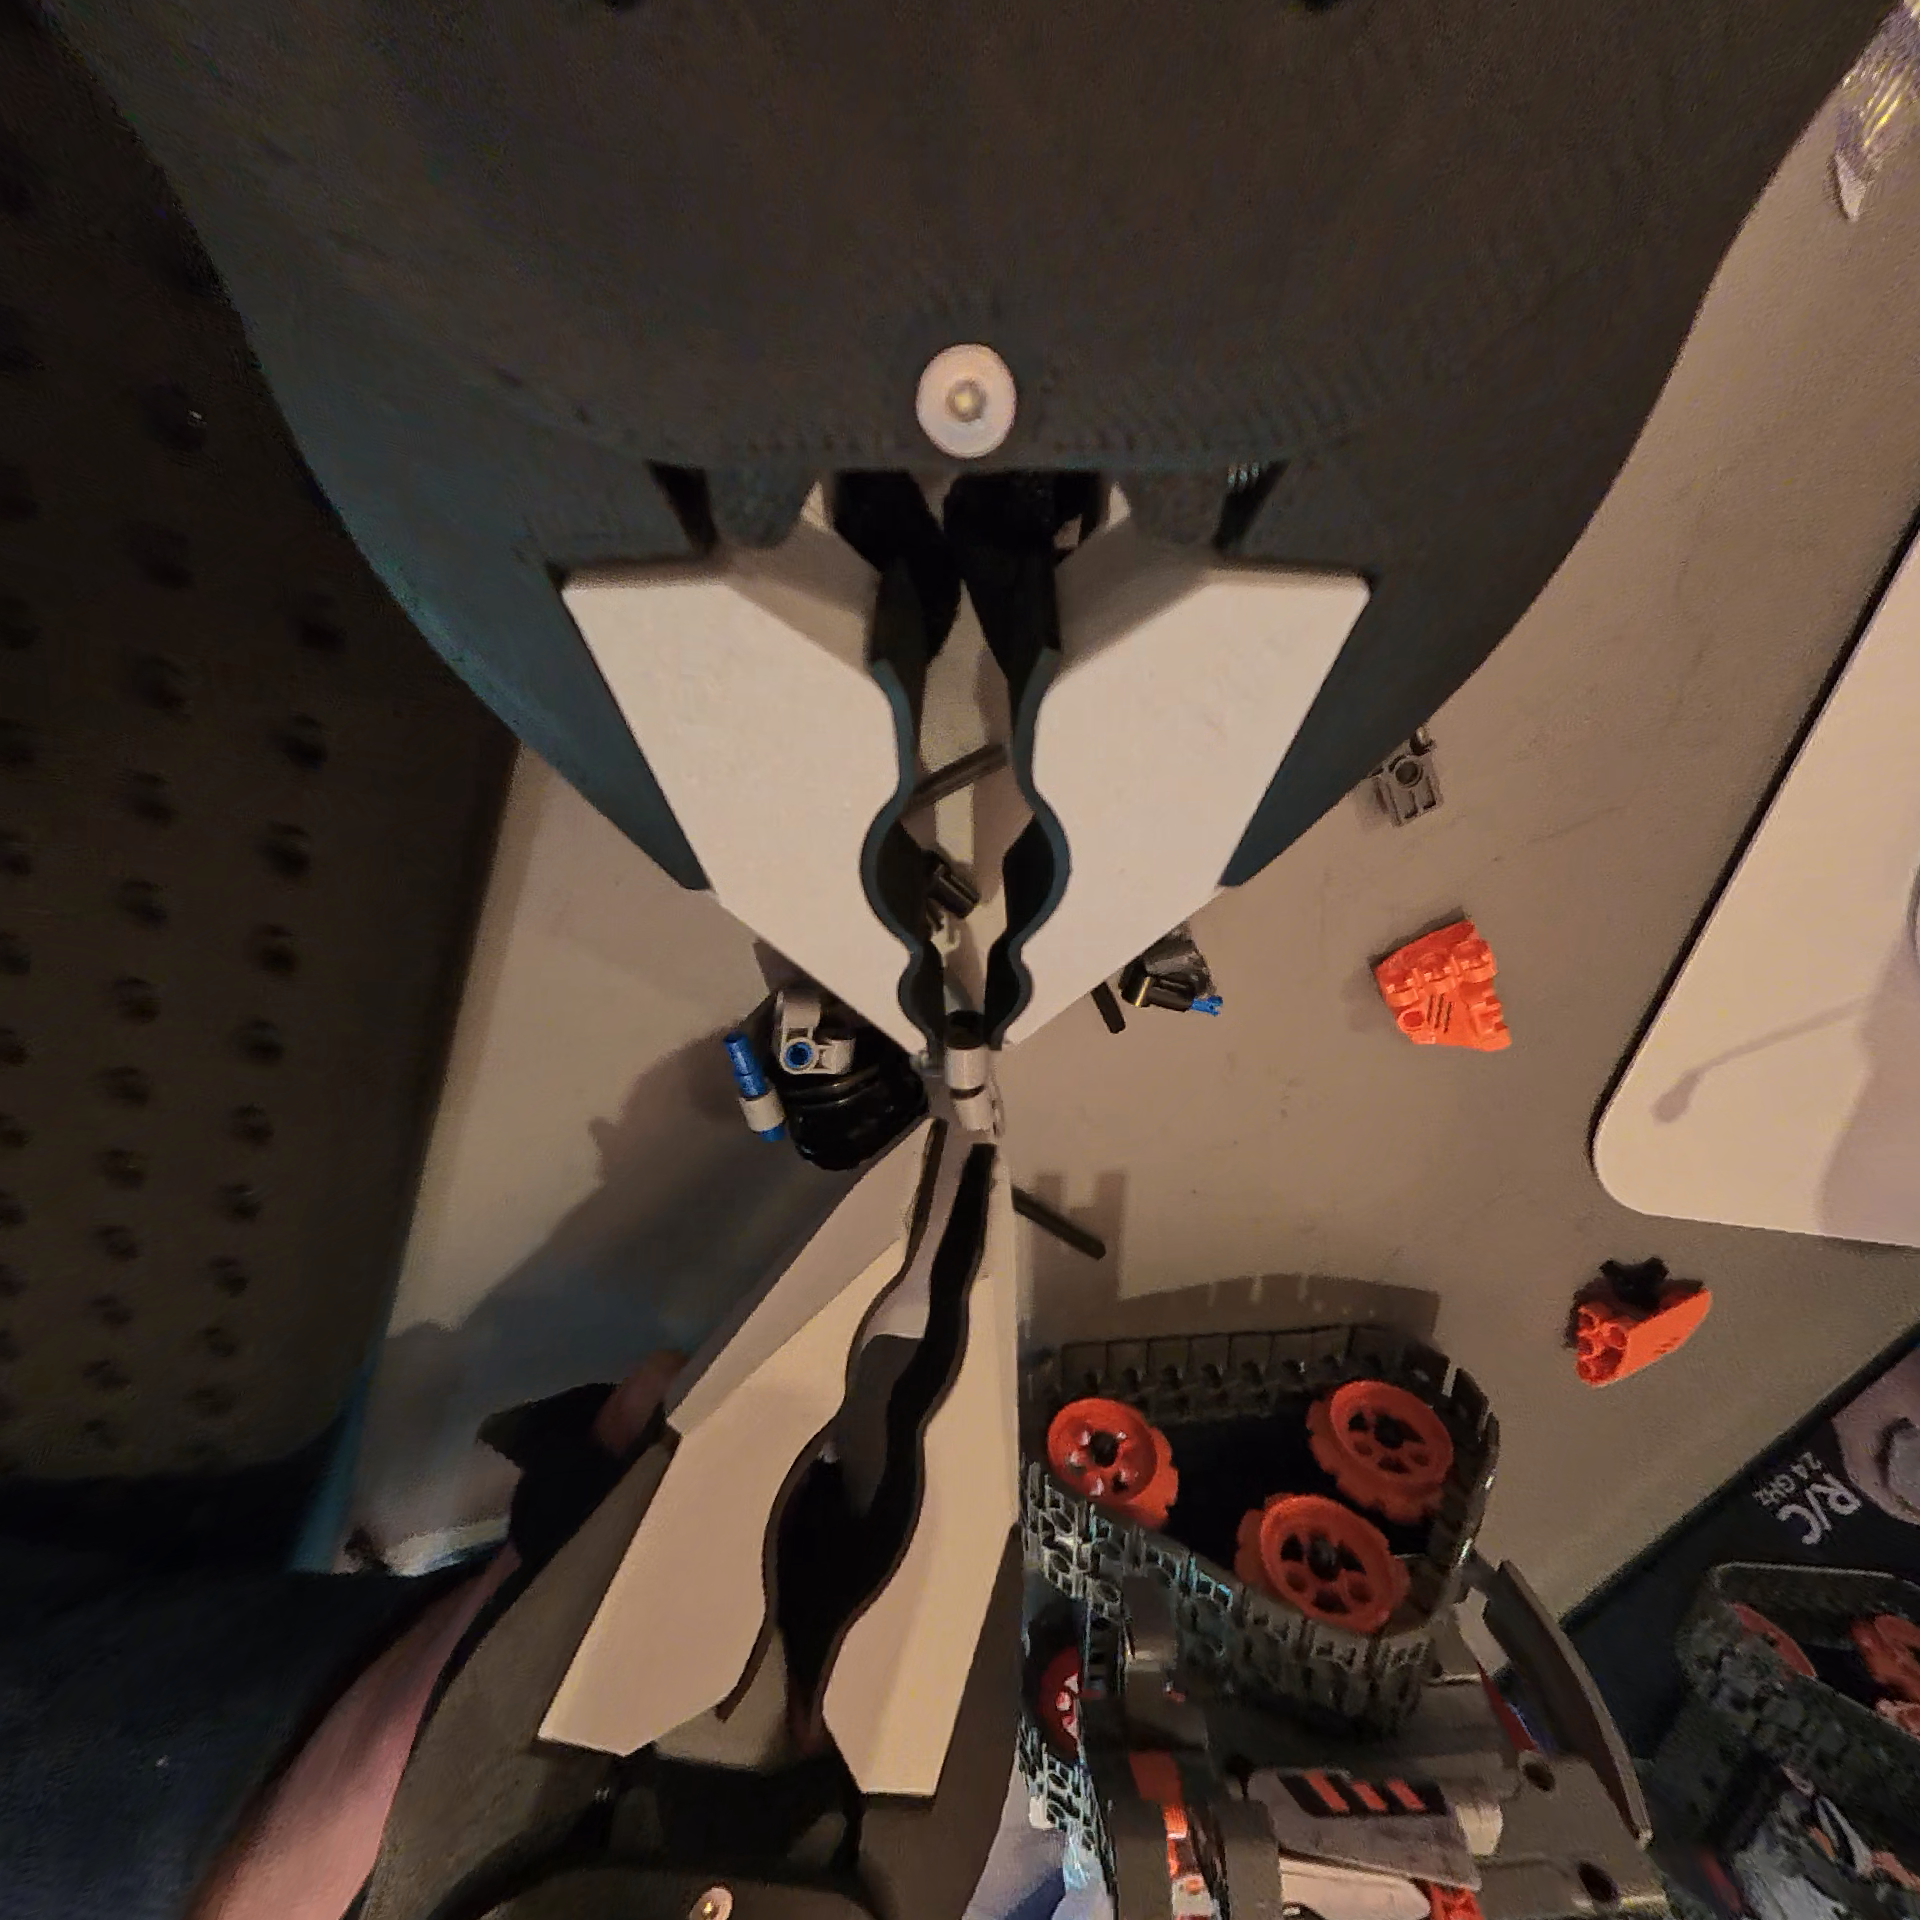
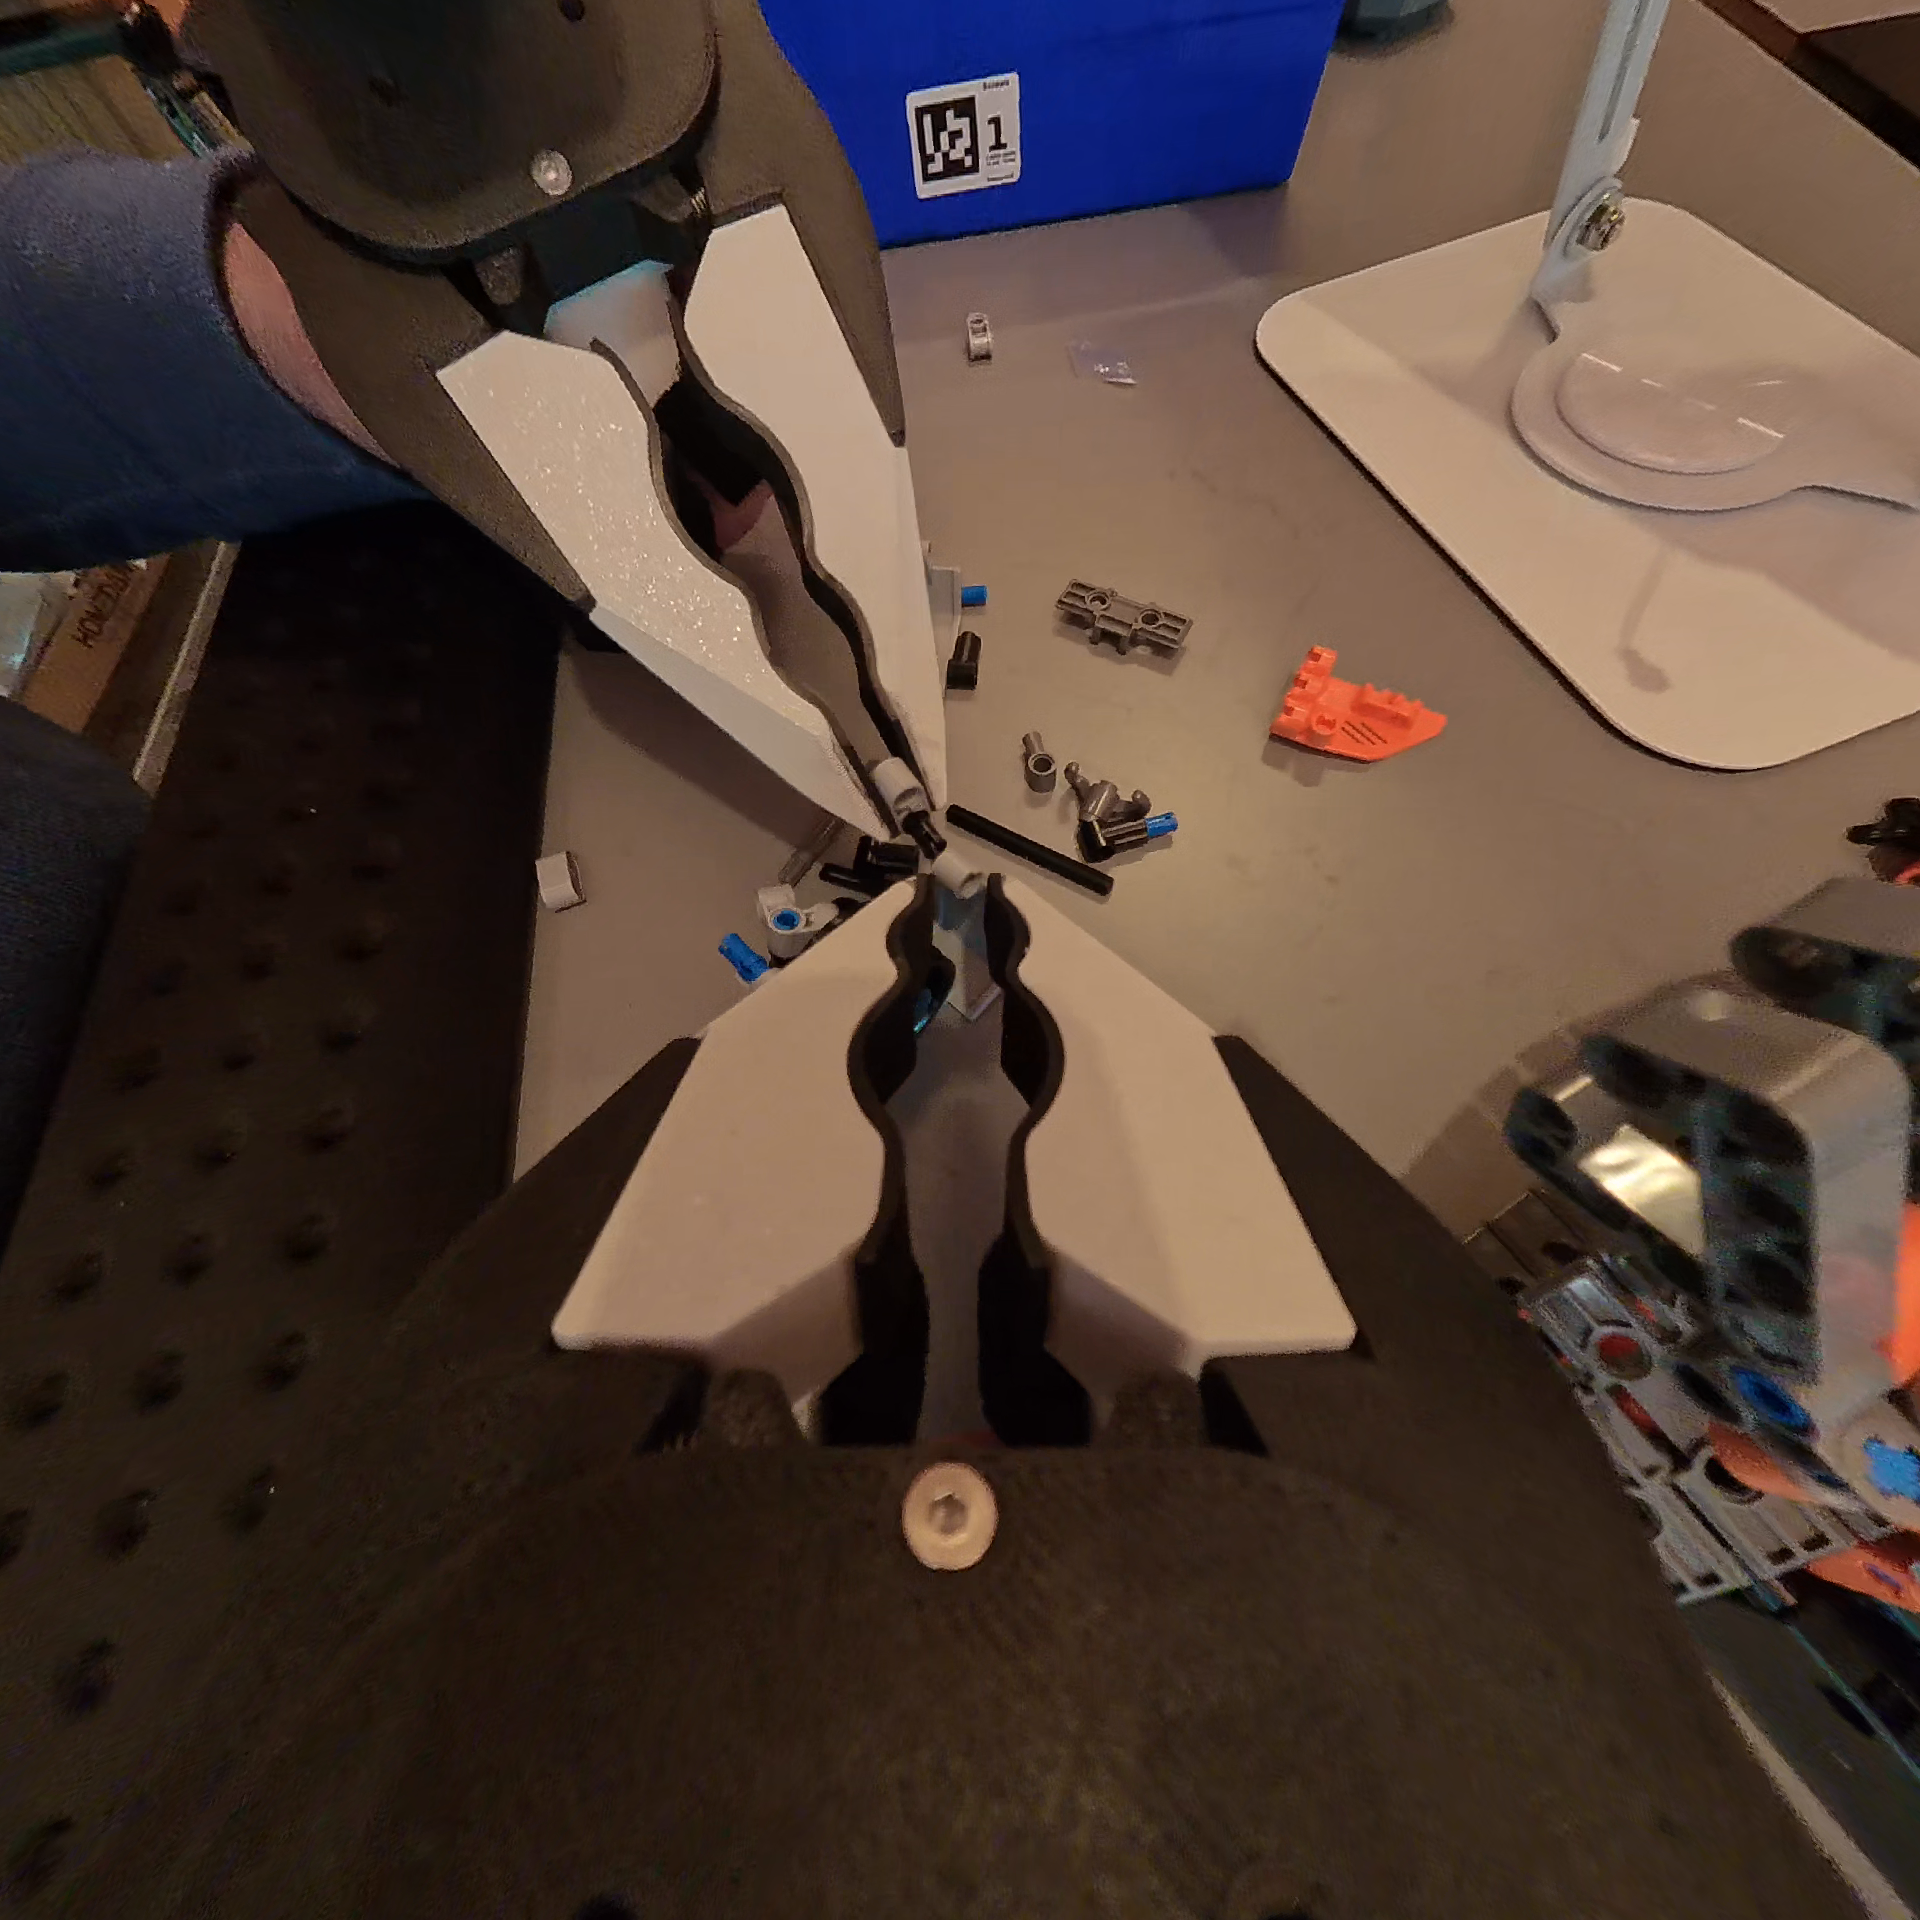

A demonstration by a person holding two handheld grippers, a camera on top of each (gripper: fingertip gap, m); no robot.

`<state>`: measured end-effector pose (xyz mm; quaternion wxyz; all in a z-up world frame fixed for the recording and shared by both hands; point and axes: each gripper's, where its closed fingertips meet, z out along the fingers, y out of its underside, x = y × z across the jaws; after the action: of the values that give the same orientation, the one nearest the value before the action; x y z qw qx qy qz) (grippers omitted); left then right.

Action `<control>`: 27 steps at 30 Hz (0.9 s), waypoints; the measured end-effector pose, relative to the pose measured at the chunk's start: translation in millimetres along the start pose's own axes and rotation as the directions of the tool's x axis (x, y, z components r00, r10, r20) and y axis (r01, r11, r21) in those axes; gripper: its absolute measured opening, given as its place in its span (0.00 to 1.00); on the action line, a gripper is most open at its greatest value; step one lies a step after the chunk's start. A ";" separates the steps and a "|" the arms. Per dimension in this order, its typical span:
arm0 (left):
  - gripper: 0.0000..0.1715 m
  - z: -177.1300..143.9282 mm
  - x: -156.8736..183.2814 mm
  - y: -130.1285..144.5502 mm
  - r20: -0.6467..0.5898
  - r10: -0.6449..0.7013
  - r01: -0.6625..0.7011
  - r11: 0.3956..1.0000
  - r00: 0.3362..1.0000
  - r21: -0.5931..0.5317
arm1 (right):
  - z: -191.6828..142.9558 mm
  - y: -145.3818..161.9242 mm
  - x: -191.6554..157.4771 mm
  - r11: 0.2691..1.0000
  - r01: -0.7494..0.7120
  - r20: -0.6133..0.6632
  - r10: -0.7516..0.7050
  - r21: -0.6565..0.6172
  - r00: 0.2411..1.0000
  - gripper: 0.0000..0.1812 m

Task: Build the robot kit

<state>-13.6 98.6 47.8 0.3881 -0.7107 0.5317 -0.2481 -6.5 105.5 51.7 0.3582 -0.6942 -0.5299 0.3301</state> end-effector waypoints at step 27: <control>0.02 4.1 -6.2 5.0 0.043 0.007 -0.007 1.000 0.999 -0.002 | 8.6 3.3 -2.8 0.996 -0.086 0.029 0.085 0.032 0.996 0.00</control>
<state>-15.1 105.0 41.7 0.3995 -0.7144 0.5259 -0.2311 -12.7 103.4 44.5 0.3480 -0.7056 -0.4989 0.3634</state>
